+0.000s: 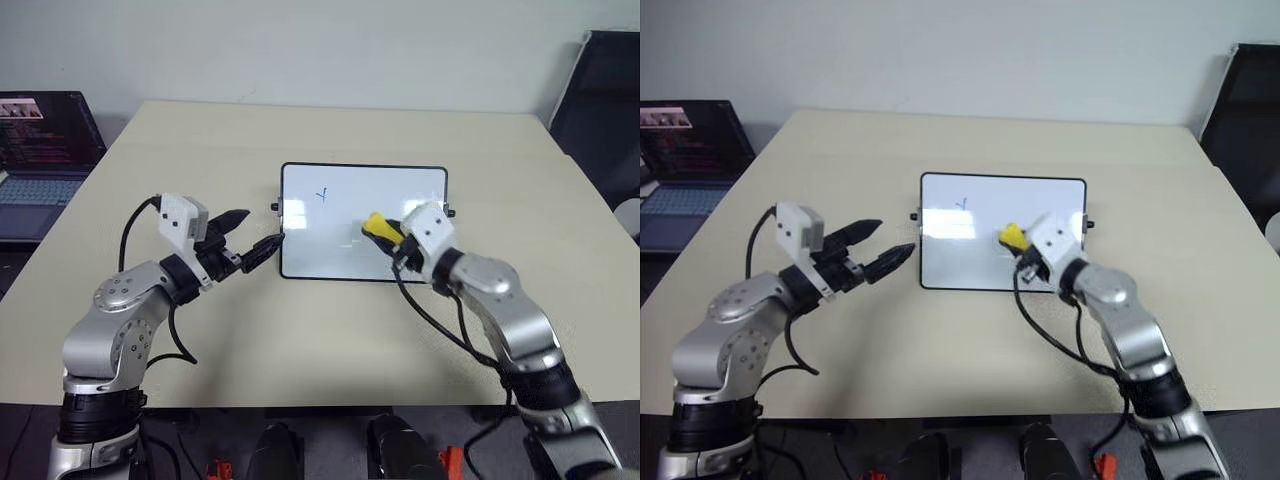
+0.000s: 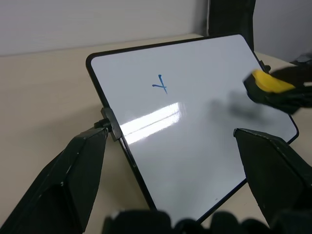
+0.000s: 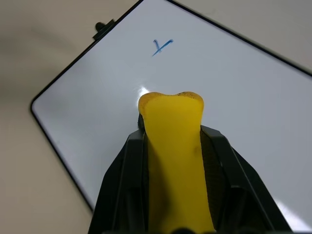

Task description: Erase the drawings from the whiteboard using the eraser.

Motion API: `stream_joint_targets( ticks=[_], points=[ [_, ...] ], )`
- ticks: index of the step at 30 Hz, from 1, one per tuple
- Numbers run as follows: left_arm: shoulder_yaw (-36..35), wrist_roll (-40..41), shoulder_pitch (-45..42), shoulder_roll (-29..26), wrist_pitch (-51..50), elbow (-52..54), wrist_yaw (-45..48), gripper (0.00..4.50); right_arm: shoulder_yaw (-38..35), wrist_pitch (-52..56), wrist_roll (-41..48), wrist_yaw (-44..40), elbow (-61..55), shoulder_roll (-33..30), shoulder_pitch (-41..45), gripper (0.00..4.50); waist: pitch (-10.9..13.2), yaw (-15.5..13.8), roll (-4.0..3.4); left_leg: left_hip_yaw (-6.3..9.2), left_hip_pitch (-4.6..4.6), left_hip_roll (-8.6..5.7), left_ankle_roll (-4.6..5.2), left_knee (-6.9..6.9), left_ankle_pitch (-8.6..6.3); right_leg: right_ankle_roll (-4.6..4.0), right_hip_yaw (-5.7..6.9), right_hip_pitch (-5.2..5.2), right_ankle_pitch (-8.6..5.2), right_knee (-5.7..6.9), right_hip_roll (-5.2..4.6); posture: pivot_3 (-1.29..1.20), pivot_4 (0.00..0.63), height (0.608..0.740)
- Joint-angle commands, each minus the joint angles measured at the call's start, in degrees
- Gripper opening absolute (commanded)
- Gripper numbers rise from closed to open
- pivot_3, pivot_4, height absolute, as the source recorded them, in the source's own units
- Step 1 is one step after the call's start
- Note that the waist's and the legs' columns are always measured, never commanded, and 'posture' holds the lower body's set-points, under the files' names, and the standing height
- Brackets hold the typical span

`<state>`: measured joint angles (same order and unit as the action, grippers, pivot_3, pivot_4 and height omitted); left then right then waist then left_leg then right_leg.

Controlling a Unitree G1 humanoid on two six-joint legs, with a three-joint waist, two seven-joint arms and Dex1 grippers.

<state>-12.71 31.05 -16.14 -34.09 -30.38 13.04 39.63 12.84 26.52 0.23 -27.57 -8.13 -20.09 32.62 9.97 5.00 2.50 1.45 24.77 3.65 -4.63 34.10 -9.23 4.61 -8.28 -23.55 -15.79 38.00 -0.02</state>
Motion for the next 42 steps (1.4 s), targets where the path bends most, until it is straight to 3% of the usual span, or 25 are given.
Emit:
stream_joint_targets(
  ticks=[1, 9, 14, 18, 23, 26, 35, 42],
  points=[
    [-0.4, -1.1, -1.4, -0.8, 3.0, -1.0, 1.2, 4.50, 2.0, -6.5, -3.7, 1.7, 9.3, 2.7, 8.0, 1.10, 0.0, 0.0, 0.00, 0.01, 0.00, 0.00, 0.00, 0.00, 0.00, 0.01, 0.02, 0.00, 0.01, 0.01, 0.00, 0.00, 0.150, 0.740],
    [1.0, -2.2, -3.2, -1.1, 4.8, -3.0, 3.8, 4.50, 4.3, -17.1, -8.9, 4.0, 31.4, 8.1, 20.1, 1.10, 0.0, -0.2, -0.01, 0.05, 0.06, 0.00, -0.01, -0.11, -0.01, -0.19, 0.09, 0.00, 0.20, -0.03, 0.00, 0.00, 0.150, 0.740],
    [1.2, -2.7, -3.5, -1.0, 5.2, -3.4, 4.3, 4.50, 5.4, -20.2, -11.3, 3.4, 37.5, 9.3, 22.2, 1.10, 0.0, 0.0, -0.02, 0.07, 0.05, 0.03, -0.01, -0.11, -0.01, -0.20, 0.09, -0.01, 0.20, 0.04, 0.03, 0.00, 0.150, 0.740],
    [1.7, -3.0, -3.5, -0.7, 5.6, -3.7, 4.6, 4.50, 10.5, -18.6, -13.8, -5.8, 36.6, 7.4, 21.6, 1.10, 0.0, 0.0, -0.02, 0.07, 0.00, 0.03, 0.00, -0.06, 0.00, -0.19, 0.08, 0.02, 0.21, 0.07, 0.03, 0.00, 0.150, 0.740],
    [1.9, -3.2, -4.1, -0.5, 6.2, -4.5, 5.3, 4.50, 8.0, -22.3, -17.0, 4.4, 41.7, 8.8, 26.0, 1.10, 0.0, 0.0, -0.02, 0.08, -0.06, 0.04, 0.04, -0.01, 0.05, -0.23, 0.09, 0.04, 0.24, 0.17, 0.06, 0.00, 0.150, 0.740],
    [2.1, -3.2, -4.4, -0.5, 6.4, -4.9, 5.6, 4.50, 7.4, -22.9, -16.9, 5.9, 43.7, 9.6, 27.4, 1.10, 0.0, 0.1, -0.02, 0.09, -0.06, 0.04, 0.15, 0.00, 0.14, -0.18, 0.08, 0.03, 0.29, 0.16, 0.06, 0.00, 0.150, 0.740],
    [2.2, -3.3, -4.7, -0.6, 6.4, -5.0, 6.0, 4.50, 10.8, -21.4, -17.0, -6.2, 40.5, 9.0, 23.9, 1.10, 0.0, 0.0, -0.02, 0.09, -0.05, 0.06, 0.16, -0.04, 0.15, -0.17, 0.09, 0.06, 0.36, 0.12, 0.08, 0.00, 0.150, 0.740],
    [2.7, -3.1, -4.8, -0.5, 6.0, -4.5, 6.6, 4.50, 6.0, -21.6, -17.1, 3.6, 44.8, 9.7, 26.7, 1.10, 0.0, 0.0, -0.03, 0.10, -0.06, 0.05, 0.21, 0.00, 0.18, -0.15, 0.08, 0.05, 0.37, 0.17, 0.08, 0.00, 0.150, 0.740]
  ],
)
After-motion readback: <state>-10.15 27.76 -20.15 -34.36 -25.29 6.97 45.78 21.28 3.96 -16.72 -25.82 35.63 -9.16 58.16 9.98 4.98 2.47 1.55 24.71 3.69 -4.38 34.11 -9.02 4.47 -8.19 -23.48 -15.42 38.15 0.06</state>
